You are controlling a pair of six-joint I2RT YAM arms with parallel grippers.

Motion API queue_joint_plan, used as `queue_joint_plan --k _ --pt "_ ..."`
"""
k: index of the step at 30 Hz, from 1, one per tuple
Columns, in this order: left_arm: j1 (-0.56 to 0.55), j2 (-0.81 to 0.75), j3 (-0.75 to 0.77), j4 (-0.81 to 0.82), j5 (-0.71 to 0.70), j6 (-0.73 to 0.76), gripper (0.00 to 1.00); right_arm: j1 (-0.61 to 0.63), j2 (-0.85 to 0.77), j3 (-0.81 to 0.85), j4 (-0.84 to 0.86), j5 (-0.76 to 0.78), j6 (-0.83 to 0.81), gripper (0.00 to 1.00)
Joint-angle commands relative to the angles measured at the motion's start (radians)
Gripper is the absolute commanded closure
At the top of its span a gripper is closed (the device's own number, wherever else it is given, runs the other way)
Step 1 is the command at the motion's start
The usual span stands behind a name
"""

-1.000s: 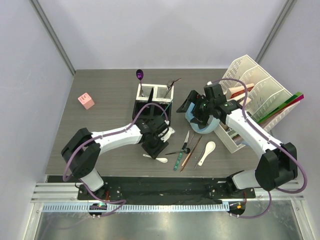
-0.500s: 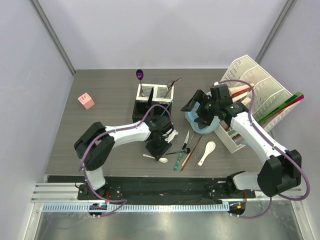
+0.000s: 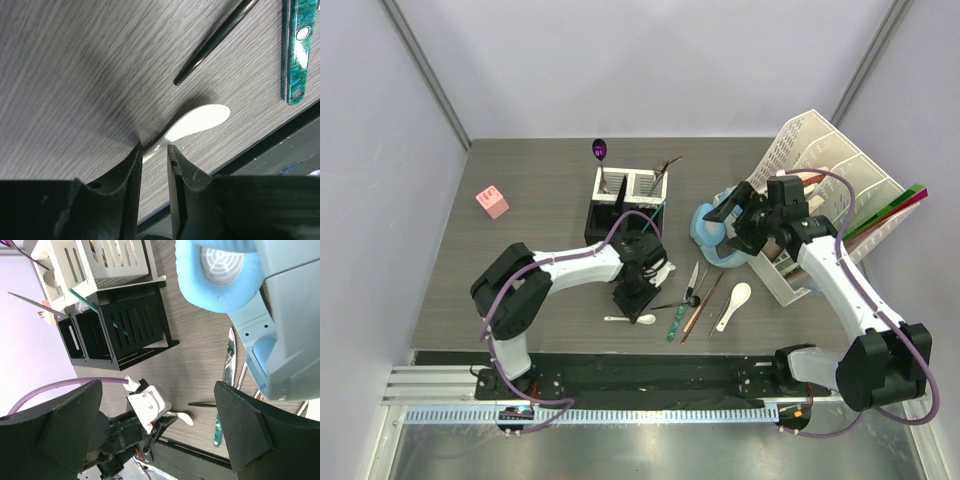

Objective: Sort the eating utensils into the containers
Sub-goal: Pick up the spoon from the center of the board.

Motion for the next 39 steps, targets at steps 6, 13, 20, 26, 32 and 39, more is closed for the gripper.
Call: queue_joint_plan --k 6,13,20,26,32,39 --pt "-0.004 0.042 -0.047 -0.003 0.013 -0.067 0.81 -0.011 0.04 0.099 0.015 -0.037 -0.015 0.0" --pt "-0.008 0.057 -0.082 0.046 0.019 -0.148 0.93 -0.011 0.064 0.116 0.015 -0.04 -0.03 0.0" --pt "-0.008 0.003 -0.05 0.043 -0.047 -0.163 1.0 -0.011 0.081 0.137 0.02 -0.037 -0.04 0.0" --pt "0.008 -0.107 0.008 0.047 -0.099 -0.173 1.0 -0.013 0.118 0.171 0.022 -0.06 -0.05 0.0" --pt "0.071 -0.225 0.027 0.063 -0.16 -0.206 1.0 -0.015 0.153 0.185 0.026 -0.075 -0.072 0.0" --pt "0.139 -0.405 0.035 0.113 -0.221 -0.199 1.0 -0.016 0.191 0.214 0.046 -0.105 -0.061 0.0"
